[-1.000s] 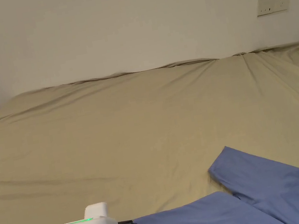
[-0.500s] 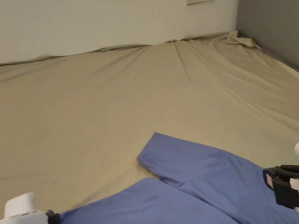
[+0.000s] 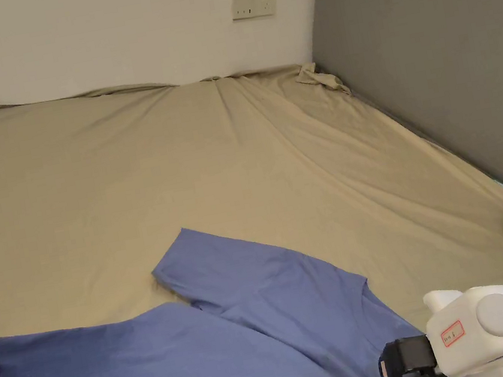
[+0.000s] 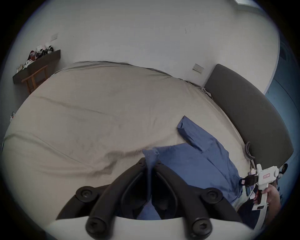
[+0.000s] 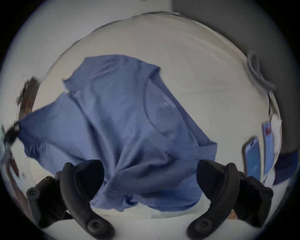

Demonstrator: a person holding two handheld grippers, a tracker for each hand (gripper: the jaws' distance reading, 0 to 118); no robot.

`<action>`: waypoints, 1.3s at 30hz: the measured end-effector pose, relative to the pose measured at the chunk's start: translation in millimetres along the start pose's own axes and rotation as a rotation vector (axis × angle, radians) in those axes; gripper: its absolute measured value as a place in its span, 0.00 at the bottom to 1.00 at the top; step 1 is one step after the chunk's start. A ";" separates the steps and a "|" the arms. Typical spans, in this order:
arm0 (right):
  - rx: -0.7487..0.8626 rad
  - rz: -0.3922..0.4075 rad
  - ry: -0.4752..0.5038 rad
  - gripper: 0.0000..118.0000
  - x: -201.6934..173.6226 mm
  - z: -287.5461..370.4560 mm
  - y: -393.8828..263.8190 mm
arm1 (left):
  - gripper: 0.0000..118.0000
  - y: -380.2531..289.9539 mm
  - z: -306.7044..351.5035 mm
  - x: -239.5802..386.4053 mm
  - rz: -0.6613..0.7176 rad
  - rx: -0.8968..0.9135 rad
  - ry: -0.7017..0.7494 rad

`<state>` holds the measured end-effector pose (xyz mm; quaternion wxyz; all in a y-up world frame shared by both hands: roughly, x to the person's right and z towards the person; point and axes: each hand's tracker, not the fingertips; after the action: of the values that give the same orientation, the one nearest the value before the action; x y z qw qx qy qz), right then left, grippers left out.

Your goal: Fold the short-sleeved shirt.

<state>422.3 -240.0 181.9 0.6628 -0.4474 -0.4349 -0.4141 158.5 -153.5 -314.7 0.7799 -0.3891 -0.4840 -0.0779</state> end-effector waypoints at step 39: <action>0.783 0.423 -0.026 0.09 -183.4 304.1 268.6 | 0.01 275.9 156.9 -69.0 0.303 0.629 0.007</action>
<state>560.5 148.2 13.0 0.8467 -0.2471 -0.4662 -0.0680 151.2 125.0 -481.7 0.8660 -0.1967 -0.4185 0.1903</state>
